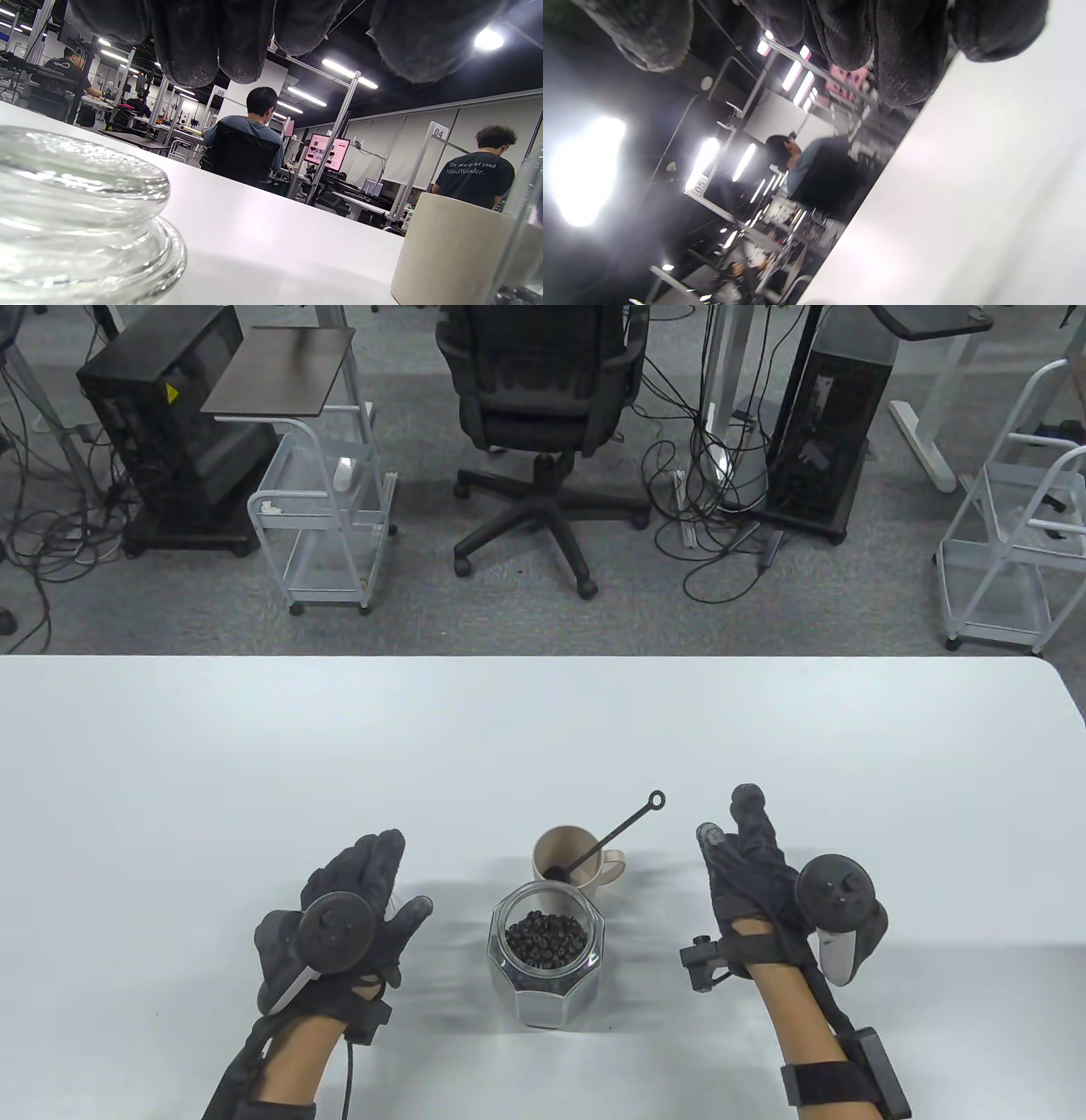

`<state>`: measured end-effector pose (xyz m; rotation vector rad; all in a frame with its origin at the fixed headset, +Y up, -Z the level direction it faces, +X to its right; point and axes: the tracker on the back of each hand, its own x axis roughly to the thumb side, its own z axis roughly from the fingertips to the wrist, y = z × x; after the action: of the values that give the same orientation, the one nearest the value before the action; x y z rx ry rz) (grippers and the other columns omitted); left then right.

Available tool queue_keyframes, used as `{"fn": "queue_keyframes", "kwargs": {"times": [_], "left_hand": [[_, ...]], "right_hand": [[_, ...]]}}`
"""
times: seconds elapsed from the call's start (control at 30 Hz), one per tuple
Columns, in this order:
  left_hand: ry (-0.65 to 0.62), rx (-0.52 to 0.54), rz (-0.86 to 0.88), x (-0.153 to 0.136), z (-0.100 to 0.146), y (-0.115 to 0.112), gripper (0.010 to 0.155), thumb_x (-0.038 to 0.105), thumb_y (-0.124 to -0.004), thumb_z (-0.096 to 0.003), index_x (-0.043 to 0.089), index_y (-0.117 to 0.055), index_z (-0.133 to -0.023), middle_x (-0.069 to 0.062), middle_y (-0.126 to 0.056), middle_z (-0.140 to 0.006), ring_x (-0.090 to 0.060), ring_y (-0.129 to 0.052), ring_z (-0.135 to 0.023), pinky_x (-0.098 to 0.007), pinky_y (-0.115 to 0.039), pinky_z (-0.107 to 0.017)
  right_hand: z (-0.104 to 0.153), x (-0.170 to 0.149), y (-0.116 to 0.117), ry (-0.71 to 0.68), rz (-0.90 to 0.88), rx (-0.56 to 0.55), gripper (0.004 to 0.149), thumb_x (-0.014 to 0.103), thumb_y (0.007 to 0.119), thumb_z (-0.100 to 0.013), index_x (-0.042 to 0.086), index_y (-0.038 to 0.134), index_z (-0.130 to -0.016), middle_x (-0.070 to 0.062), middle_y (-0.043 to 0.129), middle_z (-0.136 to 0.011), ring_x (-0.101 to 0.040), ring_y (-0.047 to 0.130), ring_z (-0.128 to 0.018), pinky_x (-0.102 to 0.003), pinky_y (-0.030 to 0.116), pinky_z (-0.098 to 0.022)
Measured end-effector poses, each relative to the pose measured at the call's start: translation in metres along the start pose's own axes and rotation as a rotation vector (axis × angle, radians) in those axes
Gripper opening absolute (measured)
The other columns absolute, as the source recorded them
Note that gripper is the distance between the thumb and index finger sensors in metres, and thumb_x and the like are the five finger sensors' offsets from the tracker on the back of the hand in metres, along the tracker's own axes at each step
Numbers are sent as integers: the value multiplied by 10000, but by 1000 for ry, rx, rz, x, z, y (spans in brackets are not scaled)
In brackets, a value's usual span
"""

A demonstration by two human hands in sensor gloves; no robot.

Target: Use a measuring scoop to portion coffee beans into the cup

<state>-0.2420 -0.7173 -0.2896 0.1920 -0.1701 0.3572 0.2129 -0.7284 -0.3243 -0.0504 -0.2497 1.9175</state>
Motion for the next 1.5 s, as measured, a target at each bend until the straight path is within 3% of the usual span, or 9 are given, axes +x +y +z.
{"fn": "queue_keyframes", "kwargs": {"times": [0.17, 0.4, 0.73, 0.87, 1.13, 1.3, 1.5], "left_hand": [[-4, -4, -2, 0, 0, -1, 821, 607, -728, -423, 203, -495, -1099, -146, -614, -1135, -496, -708, -1025, -710, -527, -707], [6, -6, 27, -3, 1, -1, 821, 606, -728, -423, 200, -496, -1099, -150, -607, -1137, -501, -703, -1025, -712, -528, -704], [8, -24, 27, -3, -1, -4, 818, 604, -728, -425, 199, -499, -1098, -152, -613, -1133, -503, -705, -1022, -712, -529, -702], [2, -17, 30, -1, 0, -2, 818, 603, -726, -425, 199, -498, -1098, -151, -611, -1135, -501, -705, -1023, -712, -528, -703], [0, -12, 29, 0, 0, -1, 816, 600, -727, -426, 199, -498, -1098, -152, -612, -1134, -503, -705, -1023, -712, -528, -703], [3, -1, 36, -1, 1, 2, 813, 600, -724, -428, 200, -498, -1099, -150, -612, -1135, -501, -705, -1024, -711, -527, -704], [4, 2, 50, -2, 0, 2, 810, 603, -714, -430, 200, -498, -1099, -152, -611, -1135, -504, -702, -1024, -713, -525, -704]], "right_hand": [[-20, -2, 17, 65, -200, 186, 803, 594, 705, -512, 193, 345, -1106, -268, 434, -1086, -637, 674, -882, -748, 588, -569], [-48, -6, 43, 151, -245, 256, 821, 633, 715, -499, 159, 413, -1097, -281, 509, -1054, -609, 767, -815, -701, 645, -539], [-47, -4, 62, 164, -295, 273, 654, 531, 762, -509, 83, 695, -981, -285, 792, -881, -519, 963, -577, -600, 770, -411], [-47, 4, 60, 118, -236, 263, 546, 447, 743, -526, 96, 747, -945, -253, 854, -836, -501, 985, -581, -591, 787, -409], [-46, 18, 47, 81, -311, 223, 526, 421, 728, -533, 90, 746, -941, -256, 859, -826, -501, 995, -584, -588, 795, -405], [-41, 31, 23, 65, -405, 135, 522, 424, 723, -534, 97, 745, -941, -250, 864, -822, -492, 1003, -581, -580, 802, -403], [-26, 29, -18, 88, -665, -1, 517, 429, 719, -539, 104, 746, -940, -238, 879, -810, -474, 1021, -596, -570, 820, -410]]}}
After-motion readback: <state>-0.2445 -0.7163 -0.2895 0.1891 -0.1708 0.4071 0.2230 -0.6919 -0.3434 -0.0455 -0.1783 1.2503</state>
